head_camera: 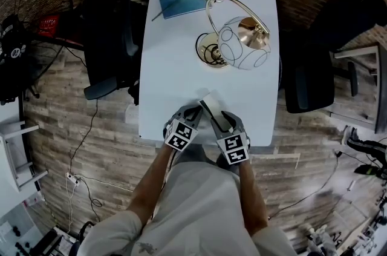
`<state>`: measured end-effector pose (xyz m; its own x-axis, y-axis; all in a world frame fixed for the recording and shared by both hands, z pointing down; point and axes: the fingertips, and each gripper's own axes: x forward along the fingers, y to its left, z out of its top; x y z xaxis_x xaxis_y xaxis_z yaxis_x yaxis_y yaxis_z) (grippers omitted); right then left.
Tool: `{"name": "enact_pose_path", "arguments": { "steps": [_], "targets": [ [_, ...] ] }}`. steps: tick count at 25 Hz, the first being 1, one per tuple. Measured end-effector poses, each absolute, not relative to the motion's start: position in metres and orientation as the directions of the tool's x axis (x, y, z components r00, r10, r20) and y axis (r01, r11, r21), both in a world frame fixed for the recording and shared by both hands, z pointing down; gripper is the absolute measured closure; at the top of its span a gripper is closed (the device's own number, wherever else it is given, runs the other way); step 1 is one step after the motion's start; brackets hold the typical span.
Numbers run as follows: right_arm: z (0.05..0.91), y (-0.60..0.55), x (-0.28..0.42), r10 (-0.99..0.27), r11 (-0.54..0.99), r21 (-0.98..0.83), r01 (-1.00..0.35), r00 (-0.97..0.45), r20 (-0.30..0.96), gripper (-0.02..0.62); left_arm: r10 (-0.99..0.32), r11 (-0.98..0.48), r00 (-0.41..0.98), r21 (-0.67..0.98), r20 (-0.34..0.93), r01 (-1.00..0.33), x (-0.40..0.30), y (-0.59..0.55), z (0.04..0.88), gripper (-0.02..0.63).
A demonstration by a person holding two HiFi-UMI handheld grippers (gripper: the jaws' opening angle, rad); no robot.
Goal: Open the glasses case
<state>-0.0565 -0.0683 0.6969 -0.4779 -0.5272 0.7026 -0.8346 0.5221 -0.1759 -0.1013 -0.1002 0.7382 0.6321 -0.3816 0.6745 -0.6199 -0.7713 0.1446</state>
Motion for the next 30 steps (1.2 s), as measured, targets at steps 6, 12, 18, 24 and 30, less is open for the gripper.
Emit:
{"name": "enact_pose_path", "arguments": {
  "steps": [6, 12, 18, 24, 30],
  "targets": [
    [0.694, -0.069, -0.056, -0.533, 0.523, -0.183, -0.832, -0.487, 0.692, 0.450, -0.386, -0.769, 0.631, 0.144, 0.673, -0.623, -0.101, -0.101, 0.737, 0.601],
    [0.691, -0.070, -0.054, -0.547, 0.514, -0.186, -0.837, -0.488, 0.681, 0.484, -0.388, -0.768, 0.629, 0.141, 0.674, -0.625, -0.102, -0.101, 0.738, 0.600],
    [0.689, -0.071, -0.053, -0.551, 0.512, -0.193, -0.837, -0.493, 0.674, 0.499, -0.393, -0.763, 0.624, 0.139, 0.675, -0.631, -0.102, -0.101, 0.739, 0.600],
    [0.686, -0.073, -0.050, -0.560, 0.502, -0.200, -0.841, -0.493, 0.666, 0.514, -0.398, -0.760, 0.622, 0.137, 0.675, -0.635, -0.101, -0.101, 0.738, 0.600],
    [0.684, -0.075, -0.045, -0.575, 0.491, -0.195, -0.849, -0.484, 0.660, 0.534, -0.399, -0.760, 0.620, 0.135, 0.675, -0.636, -0.101, -0.100, 0.738, 0.600]
  ]
}}
